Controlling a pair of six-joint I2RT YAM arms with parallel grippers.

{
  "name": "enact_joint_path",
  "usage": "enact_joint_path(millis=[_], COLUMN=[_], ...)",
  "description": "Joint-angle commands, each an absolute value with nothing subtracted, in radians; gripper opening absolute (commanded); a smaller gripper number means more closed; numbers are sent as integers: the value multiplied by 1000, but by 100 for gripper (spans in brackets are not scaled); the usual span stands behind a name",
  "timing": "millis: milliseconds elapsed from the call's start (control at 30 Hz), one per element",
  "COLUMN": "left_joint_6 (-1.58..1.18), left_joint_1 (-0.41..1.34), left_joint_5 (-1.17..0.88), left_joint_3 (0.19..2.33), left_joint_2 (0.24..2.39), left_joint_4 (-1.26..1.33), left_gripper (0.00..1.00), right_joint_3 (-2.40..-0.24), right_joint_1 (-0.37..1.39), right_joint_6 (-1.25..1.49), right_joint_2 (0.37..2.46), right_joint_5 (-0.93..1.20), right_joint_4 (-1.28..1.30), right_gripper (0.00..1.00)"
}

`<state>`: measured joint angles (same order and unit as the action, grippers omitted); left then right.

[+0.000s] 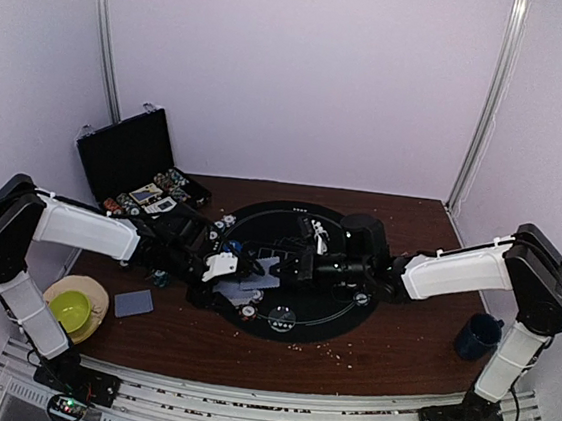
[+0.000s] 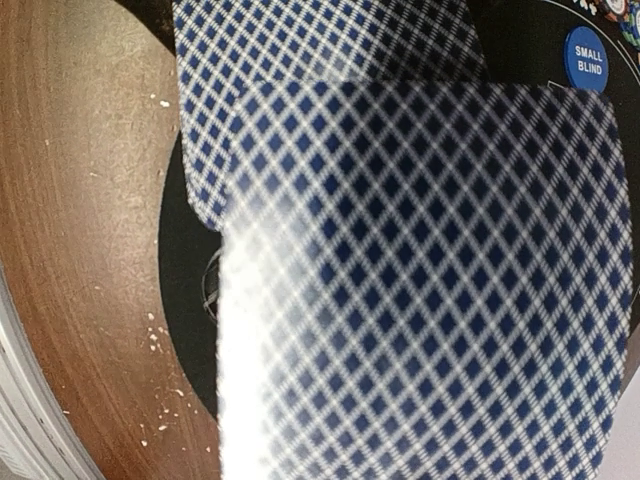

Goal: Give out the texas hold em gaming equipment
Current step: Pick up the poker card from the face-down deck piles, then distribute the poker card in the small blind area.

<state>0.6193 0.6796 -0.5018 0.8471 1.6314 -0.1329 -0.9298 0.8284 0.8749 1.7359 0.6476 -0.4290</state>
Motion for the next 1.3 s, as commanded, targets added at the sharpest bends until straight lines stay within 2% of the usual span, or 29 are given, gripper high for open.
enact_joint_path(millis=[0, 300, 667, 1267], left_joint_6=[619, 602, 576, 517], left_joint_1=[670, 661, 651, 619], left_joint_5=[-503, -464, -419, -315], left_joint_3=[866, 871, 876, 903], left_joint_2=[1637, 1646, 1627, 1559], left_joint_4=[-113, -99, -88, -110], left_gripper=[53, 53, 52, 52], right_joint_3=[-913, -874, -886, -1003], right_joint_1=[817, 756, 674, 673], right_joint_6=[850, 805, 761, 862], right_joint_2=[1688, 1578, 1593, 1807], right_joint_5=[610, 499, 491, 519], right_joint_4=[-411, -359, -310, -396], right_gripper=[0, 0, 0, 0])
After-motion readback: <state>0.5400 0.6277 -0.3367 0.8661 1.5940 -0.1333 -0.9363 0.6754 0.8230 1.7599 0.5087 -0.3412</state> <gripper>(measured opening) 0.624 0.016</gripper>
